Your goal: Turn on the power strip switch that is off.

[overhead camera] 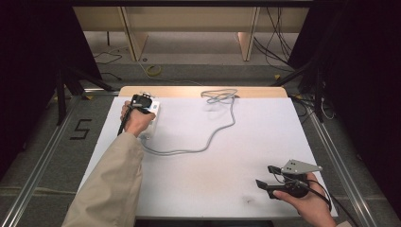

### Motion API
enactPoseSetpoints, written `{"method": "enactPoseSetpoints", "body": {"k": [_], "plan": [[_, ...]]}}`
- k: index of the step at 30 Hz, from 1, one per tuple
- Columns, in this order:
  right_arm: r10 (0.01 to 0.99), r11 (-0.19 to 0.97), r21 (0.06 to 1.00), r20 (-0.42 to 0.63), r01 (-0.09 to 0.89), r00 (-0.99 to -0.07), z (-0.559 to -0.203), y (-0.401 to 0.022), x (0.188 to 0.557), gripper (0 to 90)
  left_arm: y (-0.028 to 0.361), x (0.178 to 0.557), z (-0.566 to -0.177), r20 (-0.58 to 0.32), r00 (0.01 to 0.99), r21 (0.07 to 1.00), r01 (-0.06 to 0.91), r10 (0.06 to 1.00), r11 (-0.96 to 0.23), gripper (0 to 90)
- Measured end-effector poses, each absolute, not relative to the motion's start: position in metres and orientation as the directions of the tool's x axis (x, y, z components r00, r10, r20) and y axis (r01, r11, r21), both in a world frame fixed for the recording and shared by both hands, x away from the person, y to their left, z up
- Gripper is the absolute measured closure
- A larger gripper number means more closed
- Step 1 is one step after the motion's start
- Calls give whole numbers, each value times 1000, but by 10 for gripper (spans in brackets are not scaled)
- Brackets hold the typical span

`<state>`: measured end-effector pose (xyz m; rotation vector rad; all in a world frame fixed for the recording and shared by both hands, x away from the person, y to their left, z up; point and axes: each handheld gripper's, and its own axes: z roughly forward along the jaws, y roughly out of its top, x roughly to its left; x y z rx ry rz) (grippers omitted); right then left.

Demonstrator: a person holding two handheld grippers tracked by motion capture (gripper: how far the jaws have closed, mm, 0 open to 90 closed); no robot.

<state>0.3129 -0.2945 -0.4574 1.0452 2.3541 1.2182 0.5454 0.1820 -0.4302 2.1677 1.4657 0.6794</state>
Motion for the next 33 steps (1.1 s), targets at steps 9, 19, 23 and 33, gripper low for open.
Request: {"method": "enactPoseSetpoints", "body": {"k": [9,19,23,33], "plan": [[718,377,797,71,473,-692,-457,-295,313,281,184,540,-423,163,300,652,682,940,-331,544],[718,376,799,69,469,-693,-457,-294,313,281,181,530,-423,86,326,651,697,941,-301,402],[718,376,799,69,469,-692,-457,-294,313,281,178,525,-424,75,378,628,701,923,-338,355],[721,366,804,72,468,-689,-457,-295,313,281,168,509,-415,66,472,661,640,879,-393,302]]}}
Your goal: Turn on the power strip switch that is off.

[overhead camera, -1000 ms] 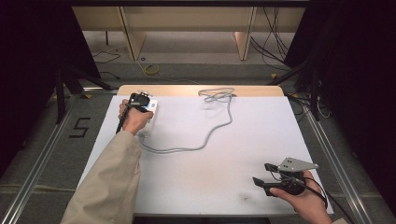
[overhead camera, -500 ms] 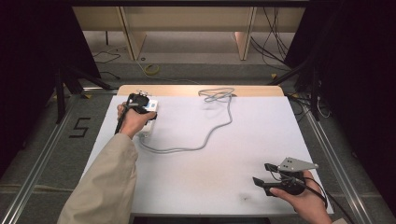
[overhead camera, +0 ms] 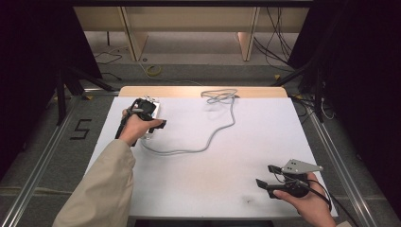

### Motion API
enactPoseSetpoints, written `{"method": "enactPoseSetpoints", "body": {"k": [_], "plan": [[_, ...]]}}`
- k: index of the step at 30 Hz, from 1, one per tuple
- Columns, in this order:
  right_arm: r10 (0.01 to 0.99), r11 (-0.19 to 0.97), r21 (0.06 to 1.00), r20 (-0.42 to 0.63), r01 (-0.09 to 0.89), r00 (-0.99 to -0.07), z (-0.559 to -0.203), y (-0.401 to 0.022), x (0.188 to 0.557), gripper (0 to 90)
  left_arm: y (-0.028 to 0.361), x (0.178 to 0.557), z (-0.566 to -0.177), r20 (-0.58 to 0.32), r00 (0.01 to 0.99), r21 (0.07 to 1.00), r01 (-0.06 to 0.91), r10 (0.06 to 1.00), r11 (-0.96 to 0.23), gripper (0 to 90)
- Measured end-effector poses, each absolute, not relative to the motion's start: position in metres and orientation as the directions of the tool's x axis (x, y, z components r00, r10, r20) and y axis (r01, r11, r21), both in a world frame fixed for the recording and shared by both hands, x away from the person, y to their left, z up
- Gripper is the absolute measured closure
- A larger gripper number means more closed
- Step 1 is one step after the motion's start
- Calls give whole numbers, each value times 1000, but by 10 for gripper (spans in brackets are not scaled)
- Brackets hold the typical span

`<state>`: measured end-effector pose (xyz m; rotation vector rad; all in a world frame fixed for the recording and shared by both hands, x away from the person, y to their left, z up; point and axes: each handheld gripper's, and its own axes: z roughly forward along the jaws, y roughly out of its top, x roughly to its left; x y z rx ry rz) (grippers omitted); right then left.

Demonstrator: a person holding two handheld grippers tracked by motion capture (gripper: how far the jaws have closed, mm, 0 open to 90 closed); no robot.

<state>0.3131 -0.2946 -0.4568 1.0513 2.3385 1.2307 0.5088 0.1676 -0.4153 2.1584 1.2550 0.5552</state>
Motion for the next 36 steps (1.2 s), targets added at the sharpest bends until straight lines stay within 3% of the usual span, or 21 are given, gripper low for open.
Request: {"method": "enactPoseSetpoints", "body": {"k": [22,31,36], "plan": [[723,364,806,71,467,-687,-457,-295,314,282,163,479,-410,48,553,708,568,832,-418,256],[724,363,806,73,468,-686,-457,-295,314,282,157,448,-409,56,610,785,462,790,-413,242],[725,362,805,74,470,-684,-457,-295,314,282,157,439,-412,58,618,790,452,784,-415,240]]}}
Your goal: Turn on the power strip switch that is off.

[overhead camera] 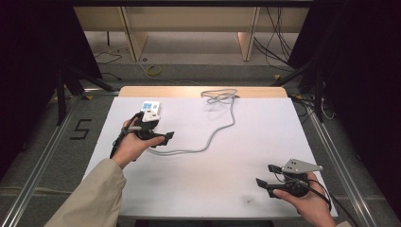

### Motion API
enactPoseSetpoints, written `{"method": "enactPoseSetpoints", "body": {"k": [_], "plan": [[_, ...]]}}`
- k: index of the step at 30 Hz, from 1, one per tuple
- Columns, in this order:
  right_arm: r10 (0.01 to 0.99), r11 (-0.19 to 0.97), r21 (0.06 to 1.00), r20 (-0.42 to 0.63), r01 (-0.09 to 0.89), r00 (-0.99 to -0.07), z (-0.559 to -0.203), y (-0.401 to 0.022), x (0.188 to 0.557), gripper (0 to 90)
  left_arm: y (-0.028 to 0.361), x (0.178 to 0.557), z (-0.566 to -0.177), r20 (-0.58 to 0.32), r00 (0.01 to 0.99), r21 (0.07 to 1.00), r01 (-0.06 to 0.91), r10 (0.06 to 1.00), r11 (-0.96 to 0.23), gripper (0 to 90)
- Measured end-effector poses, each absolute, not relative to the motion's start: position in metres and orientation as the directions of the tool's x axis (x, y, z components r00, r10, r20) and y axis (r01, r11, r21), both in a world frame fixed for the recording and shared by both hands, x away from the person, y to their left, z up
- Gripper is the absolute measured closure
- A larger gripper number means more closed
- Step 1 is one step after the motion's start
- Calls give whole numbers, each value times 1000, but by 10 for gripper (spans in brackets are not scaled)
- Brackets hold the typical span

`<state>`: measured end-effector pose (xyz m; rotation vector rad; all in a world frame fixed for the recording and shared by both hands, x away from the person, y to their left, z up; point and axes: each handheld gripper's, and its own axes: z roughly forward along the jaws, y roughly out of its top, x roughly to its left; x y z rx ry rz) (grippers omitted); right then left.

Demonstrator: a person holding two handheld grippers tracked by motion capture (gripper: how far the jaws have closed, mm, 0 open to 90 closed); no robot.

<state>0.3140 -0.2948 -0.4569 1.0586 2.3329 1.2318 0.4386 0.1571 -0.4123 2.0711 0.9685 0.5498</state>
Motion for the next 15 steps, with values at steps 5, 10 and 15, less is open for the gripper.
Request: {"method": "enactPoseSetpoints", "body": {"k": [5,10,15], "plan": [[726,361,805,74,471,-683,-457,-295,314,282,158,425,-417,31,640,791,454,768,-410,232],[725,365,803,72,471,-685,-458,-294,315,282,157,413,-422,30,654,791,447,756,-418,222],[725,366,803,70,470,-685,-457,-294,315,282,159,406,-422,38,662,802,426,748,-418,217]]}}
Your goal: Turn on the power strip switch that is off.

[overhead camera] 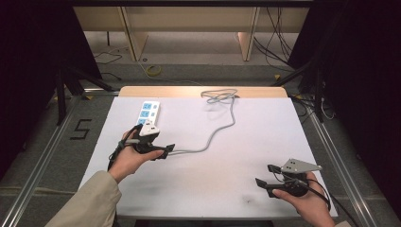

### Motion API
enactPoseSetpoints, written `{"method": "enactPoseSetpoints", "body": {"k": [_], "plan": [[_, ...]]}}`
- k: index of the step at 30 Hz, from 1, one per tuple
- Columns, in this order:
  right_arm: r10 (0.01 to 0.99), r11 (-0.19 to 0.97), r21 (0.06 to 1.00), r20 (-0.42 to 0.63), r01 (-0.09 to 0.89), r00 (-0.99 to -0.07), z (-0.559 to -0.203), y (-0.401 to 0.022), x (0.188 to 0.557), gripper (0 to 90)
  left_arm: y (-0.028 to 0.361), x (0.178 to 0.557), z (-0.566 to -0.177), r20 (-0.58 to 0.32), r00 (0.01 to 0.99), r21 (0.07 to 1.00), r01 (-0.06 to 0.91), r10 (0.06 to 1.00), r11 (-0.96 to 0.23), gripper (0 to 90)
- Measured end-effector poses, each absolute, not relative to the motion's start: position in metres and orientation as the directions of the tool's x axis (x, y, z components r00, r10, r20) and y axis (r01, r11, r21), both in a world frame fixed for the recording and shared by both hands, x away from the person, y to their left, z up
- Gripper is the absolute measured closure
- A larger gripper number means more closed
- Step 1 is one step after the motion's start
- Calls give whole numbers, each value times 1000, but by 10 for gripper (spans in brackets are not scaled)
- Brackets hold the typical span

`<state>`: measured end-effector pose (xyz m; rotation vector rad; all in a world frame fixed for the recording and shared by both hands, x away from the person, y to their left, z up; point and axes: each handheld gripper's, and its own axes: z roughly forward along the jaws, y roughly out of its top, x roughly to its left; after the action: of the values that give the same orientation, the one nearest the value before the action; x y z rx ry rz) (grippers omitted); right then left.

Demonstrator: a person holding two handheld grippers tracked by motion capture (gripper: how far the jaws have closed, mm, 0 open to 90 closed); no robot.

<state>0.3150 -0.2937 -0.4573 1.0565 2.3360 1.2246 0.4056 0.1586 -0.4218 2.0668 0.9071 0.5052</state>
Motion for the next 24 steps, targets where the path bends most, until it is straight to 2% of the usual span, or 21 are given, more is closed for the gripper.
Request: {"method": "enactPoseSetpoints", "body": {"k": [3,24], "plan": [[727,361,804,76,473,-682,-458,-294,316,282,159,400,-422,63,676,799,407,734,-443,207],[728,361,802,78,477,-681,-458,-295,316,280,183,356,-441,56,676,803,407,735,-436,186]]}}
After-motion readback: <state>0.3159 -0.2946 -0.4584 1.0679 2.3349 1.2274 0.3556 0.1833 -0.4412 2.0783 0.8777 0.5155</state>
